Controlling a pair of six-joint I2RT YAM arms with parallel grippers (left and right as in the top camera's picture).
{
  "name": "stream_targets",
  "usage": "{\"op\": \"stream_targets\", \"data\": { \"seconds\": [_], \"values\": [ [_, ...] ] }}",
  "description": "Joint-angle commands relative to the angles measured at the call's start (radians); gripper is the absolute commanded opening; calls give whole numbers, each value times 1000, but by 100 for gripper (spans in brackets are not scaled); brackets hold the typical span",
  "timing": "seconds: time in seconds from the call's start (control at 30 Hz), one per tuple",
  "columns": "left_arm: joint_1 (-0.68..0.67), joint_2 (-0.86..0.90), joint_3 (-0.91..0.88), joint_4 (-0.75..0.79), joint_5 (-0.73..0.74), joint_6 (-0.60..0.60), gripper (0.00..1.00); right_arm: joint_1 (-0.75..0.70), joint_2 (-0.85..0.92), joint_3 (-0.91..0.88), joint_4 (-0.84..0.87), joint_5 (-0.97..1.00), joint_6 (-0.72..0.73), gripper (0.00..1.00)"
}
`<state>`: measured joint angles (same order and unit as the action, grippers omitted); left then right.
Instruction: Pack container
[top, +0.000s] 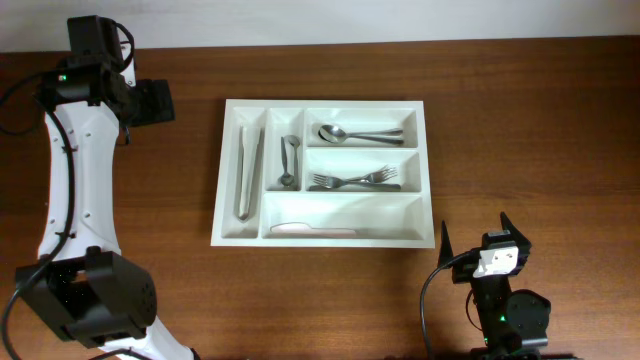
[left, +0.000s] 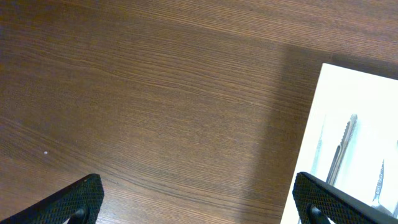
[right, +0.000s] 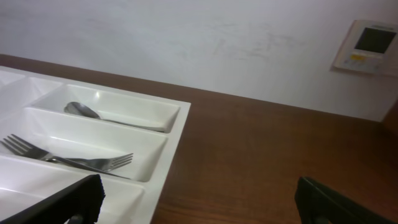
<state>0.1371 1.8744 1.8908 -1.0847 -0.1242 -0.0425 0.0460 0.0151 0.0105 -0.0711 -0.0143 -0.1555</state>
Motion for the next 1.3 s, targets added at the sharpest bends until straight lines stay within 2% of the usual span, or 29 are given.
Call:
{"op": "stream_targets", "data": {
  "seconds": [0.0,0.8,0.97,1.27],
  "values": [
    [2,1,3,0,-4,5,99,6,-11,-5,-8,27,15,99],
    [5,-23,-5,-1,-4,5,99,6,-11,-5,-8,27,15,99],
    [-42,-205,-5,-1,-4,5,99,6,-11,-5,-8,27,14,99],
    [-231,-753,-5,-1,-4,5,99,6,-11,-5,-8,27,15,99]
  ]
}}
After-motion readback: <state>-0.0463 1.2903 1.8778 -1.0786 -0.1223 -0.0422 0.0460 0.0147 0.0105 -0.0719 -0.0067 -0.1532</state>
